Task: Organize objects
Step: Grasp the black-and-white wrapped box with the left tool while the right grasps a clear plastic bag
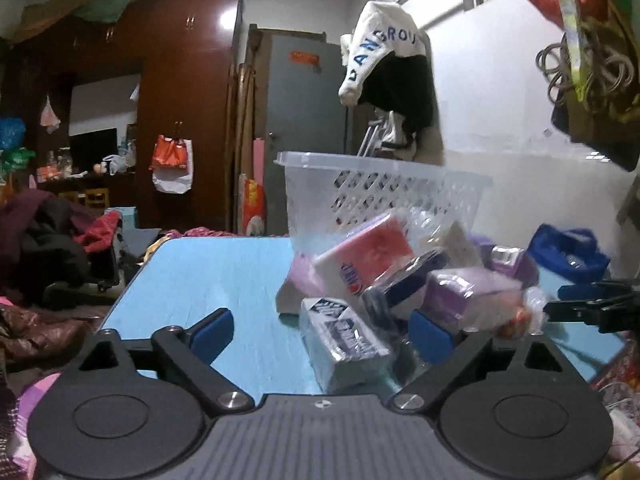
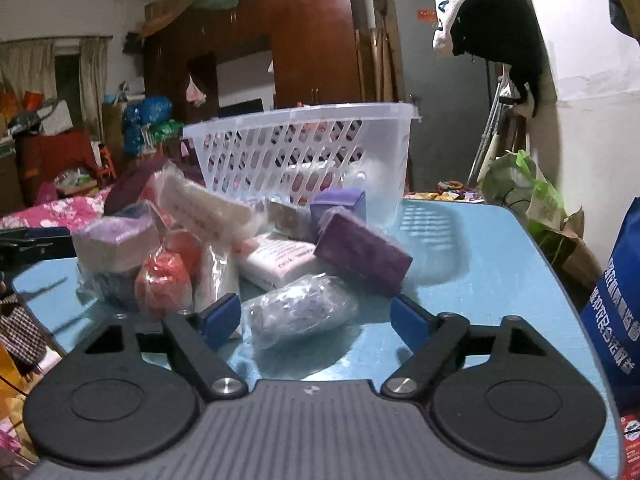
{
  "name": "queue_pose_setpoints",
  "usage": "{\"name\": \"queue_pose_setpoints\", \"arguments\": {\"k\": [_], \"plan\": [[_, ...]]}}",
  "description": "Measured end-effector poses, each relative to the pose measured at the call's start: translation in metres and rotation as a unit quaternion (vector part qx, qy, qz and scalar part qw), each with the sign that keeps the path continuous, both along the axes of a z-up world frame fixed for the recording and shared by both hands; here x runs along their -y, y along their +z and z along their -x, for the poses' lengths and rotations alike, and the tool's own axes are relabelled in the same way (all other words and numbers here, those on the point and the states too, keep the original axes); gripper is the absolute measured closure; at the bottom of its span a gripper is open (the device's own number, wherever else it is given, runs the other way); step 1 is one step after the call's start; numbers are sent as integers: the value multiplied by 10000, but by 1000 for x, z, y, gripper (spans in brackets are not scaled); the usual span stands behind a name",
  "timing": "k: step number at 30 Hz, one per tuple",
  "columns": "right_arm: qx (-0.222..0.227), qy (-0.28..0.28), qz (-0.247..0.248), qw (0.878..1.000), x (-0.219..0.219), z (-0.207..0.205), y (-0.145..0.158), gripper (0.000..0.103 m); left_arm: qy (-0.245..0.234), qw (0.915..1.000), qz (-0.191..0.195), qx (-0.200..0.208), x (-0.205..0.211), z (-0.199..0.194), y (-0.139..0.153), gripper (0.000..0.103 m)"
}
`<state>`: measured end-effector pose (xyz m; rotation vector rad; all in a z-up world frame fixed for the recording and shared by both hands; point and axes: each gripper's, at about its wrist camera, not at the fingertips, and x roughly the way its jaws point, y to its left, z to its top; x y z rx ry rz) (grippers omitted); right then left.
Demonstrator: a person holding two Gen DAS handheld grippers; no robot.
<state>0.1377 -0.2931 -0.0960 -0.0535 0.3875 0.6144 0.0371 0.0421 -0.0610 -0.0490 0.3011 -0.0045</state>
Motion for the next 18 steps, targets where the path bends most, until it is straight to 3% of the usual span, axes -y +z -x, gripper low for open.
{"name": "queue_pose_setpoints", "arguments": {"k": [4,13,18], "plan": [[14,-44,238,9997,-5,6,-12,32,168,9996,151,-149,-8,0,-10,15],[291,-83,326,9990,-15,9,-17,33,193,9995,-148,-176,14,-4,-25,16],[324,-153,466,9983,-21,6,-14,31,189,9995,-51,-243,16,-10,-25,16]]}}
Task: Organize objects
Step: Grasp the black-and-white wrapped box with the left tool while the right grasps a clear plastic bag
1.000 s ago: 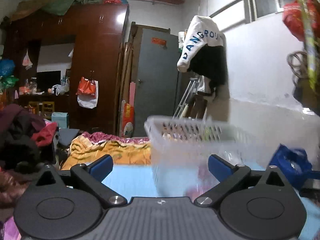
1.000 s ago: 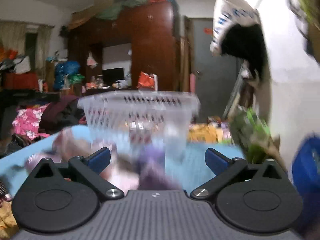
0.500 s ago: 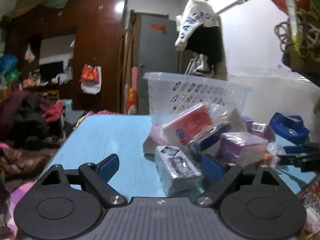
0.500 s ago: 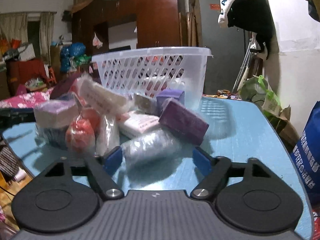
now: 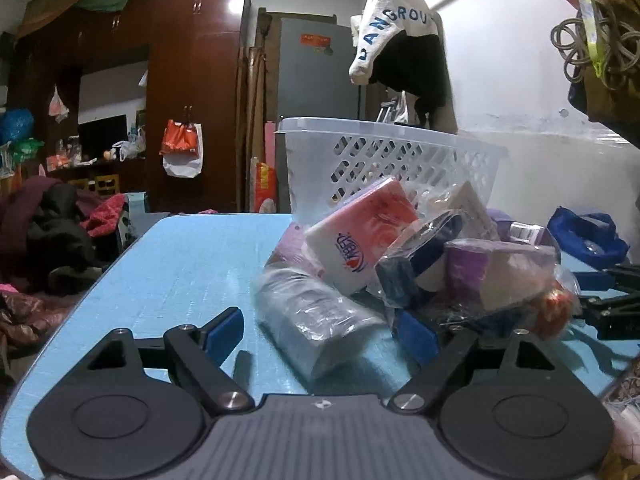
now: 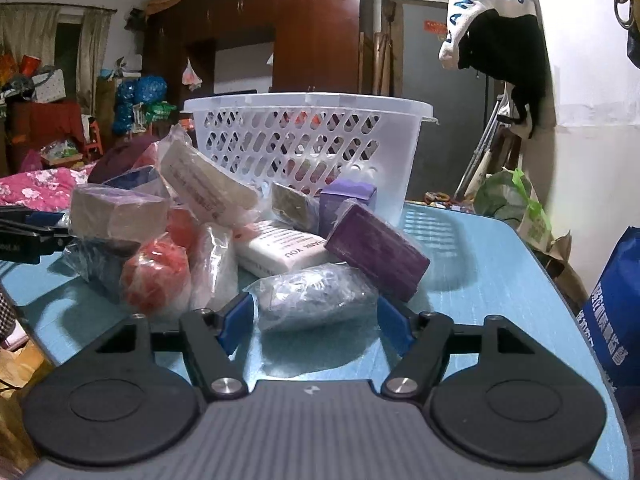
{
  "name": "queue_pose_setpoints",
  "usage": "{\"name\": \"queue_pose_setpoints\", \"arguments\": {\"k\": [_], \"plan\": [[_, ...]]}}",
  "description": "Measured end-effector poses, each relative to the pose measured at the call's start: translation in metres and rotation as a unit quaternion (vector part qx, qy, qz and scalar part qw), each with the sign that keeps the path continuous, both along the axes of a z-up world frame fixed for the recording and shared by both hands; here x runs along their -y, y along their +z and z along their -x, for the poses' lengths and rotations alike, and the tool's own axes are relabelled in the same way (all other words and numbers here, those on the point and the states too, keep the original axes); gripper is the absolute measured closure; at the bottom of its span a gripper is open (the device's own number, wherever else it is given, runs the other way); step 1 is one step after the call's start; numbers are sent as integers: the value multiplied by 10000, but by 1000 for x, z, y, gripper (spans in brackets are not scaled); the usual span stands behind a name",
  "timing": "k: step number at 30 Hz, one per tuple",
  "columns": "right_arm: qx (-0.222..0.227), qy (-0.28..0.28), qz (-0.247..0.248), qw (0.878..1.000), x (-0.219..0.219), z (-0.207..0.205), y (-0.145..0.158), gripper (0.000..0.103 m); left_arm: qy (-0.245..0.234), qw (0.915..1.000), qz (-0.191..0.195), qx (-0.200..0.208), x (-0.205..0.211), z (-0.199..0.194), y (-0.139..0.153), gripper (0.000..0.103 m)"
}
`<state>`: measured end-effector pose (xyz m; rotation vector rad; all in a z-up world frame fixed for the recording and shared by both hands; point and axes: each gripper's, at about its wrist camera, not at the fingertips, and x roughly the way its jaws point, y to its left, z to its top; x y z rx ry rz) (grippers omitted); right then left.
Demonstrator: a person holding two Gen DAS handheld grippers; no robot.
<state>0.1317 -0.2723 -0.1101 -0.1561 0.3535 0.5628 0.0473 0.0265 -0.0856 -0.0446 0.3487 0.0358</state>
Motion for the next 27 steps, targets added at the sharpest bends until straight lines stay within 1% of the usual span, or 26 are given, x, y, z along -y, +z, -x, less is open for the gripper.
{"name": "queue_pose_setpoints", "arguments": {"k": [2,3,4,5,7,12,17,21,23,27], "plan": [[2,17,11,10000,0,0,0,32,2,10000,5,12,0,0,-1,16],[-12,-4,-36,10000,1,-1,0,35,-6,10000,37,30,-1,0,-2,18],[-30,-10,-82,10000,3,-1,-1,36,-19,10000,81,43,-2,0,-3,32],[-34,-1,-139,9999,6,0,-1,36,-29,9999,105,2,-3,0,-3,42],[14,-56,-242,9997,10,3,-2,36,-14,9999,117,80,-5,2,-5,46],[77,-161,-339,9993,21,12,2,36,10,9995,123,304,-6,11,-4,47],[181,-263,-498,9982,32,17,8,36,86,9989,237,398,-13,15,1,47],[230,-336,-548,9977,35,16,11,36,160,9983,234,507,-14,18,6,48],[269,-356,-570,9974,35,16,13,36,184,9981,222,539,-15,18,7,51],[353,-425,-643,9964,39,17,18,36,213,9978,226,587,-16,18,9,51]]}}
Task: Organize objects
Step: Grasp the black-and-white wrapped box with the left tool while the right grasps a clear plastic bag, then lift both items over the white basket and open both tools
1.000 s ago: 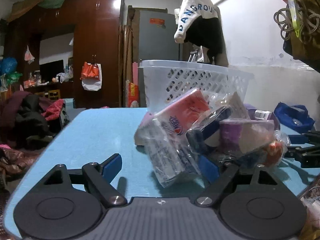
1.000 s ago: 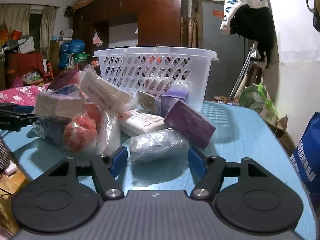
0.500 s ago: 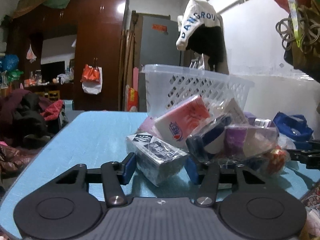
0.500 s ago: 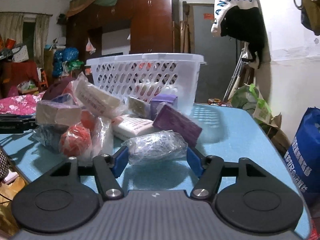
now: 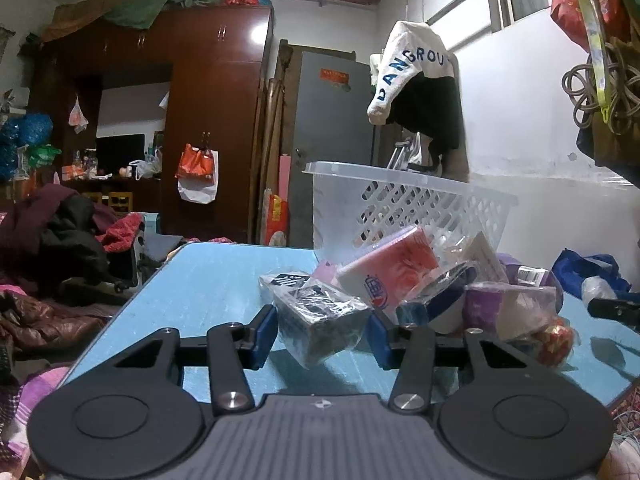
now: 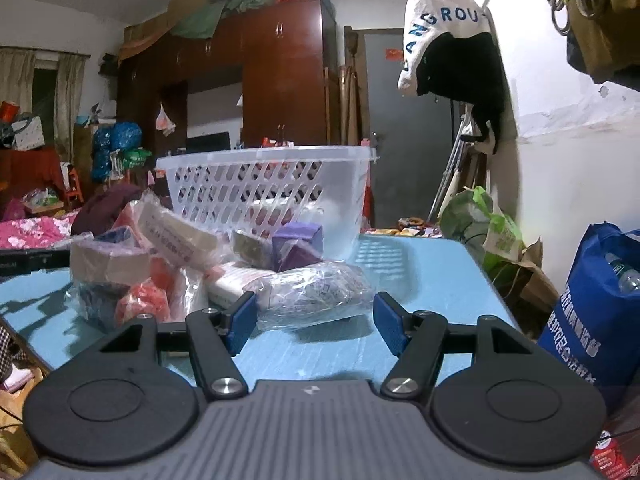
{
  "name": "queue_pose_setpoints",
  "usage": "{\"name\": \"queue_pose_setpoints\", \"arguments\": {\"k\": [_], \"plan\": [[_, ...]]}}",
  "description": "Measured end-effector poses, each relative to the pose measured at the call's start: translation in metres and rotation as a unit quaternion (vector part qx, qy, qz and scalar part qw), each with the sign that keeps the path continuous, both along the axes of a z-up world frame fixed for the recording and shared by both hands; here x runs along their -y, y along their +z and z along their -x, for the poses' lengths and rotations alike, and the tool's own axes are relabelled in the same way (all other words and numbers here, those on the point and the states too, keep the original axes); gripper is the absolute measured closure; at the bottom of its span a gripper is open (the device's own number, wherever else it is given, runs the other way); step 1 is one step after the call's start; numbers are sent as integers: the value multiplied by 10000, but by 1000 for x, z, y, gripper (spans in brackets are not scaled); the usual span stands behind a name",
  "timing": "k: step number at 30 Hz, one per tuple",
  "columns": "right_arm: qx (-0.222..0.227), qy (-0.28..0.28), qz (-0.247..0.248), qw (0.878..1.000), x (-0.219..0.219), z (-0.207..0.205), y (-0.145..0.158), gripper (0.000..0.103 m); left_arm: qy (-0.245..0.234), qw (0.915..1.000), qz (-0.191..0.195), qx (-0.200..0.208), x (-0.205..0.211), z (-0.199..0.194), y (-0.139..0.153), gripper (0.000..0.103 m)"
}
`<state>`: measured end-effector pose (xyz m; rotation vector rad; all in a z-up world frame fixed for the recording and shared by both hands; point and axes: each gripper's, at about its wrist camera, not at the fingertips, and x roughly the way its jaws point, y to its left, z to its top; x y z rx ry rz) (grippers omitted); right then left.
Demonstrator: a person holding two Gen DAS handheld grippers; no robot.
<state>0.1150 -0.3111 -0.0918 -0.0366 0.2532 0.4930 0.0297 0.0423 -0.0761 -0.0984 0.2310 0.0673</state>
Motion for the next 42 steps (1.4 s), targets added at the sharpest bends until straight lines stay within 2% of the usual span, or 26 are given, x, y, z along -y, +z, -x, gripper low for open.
{"name": "queue_pose_setpoints", "arguments": {"k": [9,17,22,26,28,31,32,33,34,35,36,39,41,42], "plan": [[32,-34,-99,9999,2,-3,3,36,-104,9999,-32,-37,0,-3,-4,53],[127,-6,-238,9996,5,-3,13,36,-189,9997,-13,160,-2,2,8,53],[594,150,-302,9977,-7,-21,53,36,-399,9967,-164,686,-5,-19,55,53],[890,495,-357,9942,-34,-59,97,36,-664,9932,-234,929,-3,-67,110,53],[820,645,-261,9942,-52,-87,113,36,-719,9934,-334,834,5,-99,129,53],[710,688,12,9951,-79,-125,122,36,-836,9950,-284,477,13,-147,136,52],[693,658,115,9954,-87,-135,122,34,-930,9950,-297,209,17,-164,134,50],[682,649,122,9955,-93,-143,121,26,-951,9951,-275,-15,19,-179,130,50],[575,667,187,9959,-97,-149,119,8,-889,9956,-248,-136,19,-189,125,38],[436,647,301,9965,-99,-153,115,5,-832,9958,-275,-255,20,-194,118,26],[408,592,356,9968,-98,-151,112,5,-773,9960,-326,-318,20,-194,113,26],[296,574,474,9968,-79,-120,93,2,-707,9971,-291,-70,12,-156,103,25],[171,569,467,9971,-58,-97,77,0,-695,9973,-210,78,6,-117,94,12],[-25,548,434,9975,-46,-87,64,0,-679,9975,-140,131,3,-96,84,9]]}}
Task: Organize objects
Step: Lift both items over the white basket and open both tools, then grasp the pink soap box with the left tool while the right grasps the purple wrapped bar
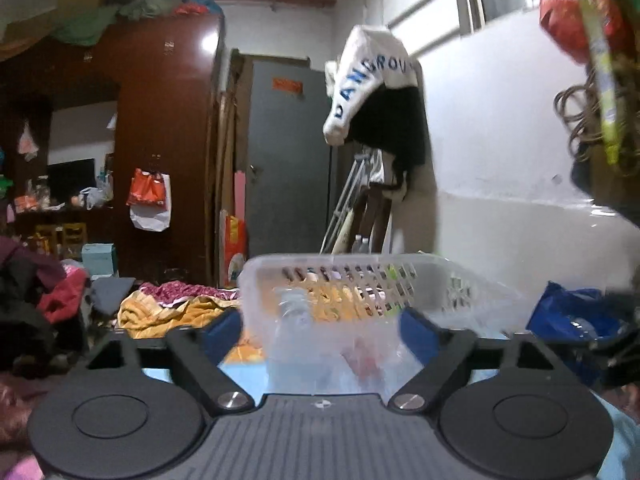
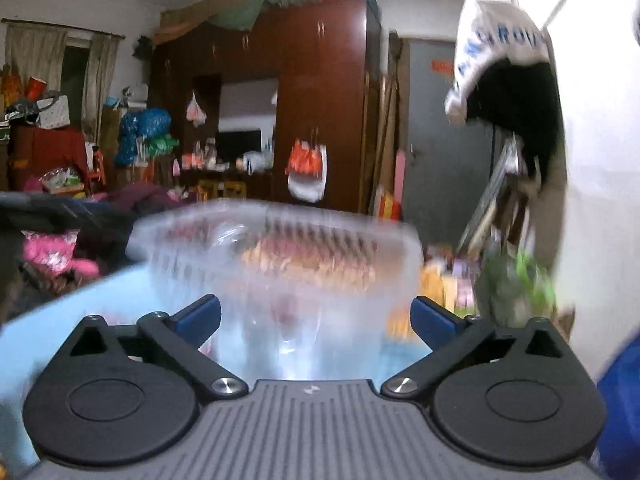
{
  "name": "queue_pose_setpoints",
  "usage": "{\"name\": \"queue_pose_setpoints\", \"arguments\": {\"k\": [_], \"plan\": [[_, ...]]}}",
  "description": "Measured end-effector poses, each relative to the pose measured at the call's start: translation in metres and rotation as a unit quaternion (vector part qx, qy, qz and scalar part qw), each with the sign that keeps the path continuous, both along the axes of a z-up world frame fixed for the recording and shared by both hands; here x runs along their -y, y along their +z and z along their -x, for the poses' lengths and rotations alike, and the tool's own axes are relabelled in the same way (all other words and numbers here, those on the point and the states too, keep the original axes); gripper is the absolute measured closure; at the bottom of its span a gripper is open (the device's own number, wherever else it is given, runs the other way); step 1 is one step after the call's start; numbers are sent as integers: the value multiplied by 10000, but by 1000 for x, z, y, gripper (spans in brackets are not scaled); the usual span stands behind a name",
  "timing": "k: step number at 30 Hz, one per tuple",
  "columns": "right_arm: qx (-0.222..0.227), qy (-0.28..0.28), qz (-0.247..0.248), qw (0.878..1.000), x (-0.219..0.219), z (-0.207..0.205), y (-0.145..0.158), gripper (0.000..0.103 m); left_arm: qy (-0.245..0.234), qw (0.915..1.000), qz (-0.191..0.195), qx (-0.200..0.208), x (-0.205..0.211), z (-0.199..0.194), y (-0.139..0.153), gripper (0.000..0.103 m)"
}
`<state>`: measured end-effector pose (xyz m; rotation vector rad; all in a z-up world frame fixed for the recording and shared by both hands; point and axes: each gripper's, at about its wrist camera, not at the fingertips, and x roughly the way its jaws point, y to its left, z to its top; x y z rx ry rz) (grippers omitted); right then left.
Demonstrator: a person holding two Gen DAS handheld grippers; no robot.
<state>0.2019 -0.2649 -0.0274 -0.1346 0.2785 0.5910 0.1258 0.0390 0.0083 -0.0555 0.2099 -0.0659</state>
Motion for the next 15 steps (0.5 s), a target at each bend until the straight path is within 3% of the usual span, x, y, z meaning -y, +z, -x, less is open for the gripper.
{"name": "queue_pose_setpoints", "arguments": {"k": [4,7,10,12,15], "plan": [[-938,-191,-622,9935,38,11,-43,0,-88,9995,263,-175,2,43,-34,8],[-1164,-233,-936,9885,49,10,-55,0,-133,9990,357,-239,7,50,-47,8],[-1196,-112,-728,9901,44,5,-52,5,-124,9991,184,-361,13,40,-51,8],[-1238,-53,-454,9913,37,-2,-52,10,-134,9986,269,-440,12,32,-52,8],[-1398,40,-467,9891,35,-9,-57,19,-215,9976,395,-520,11,25,-55,8]]}}
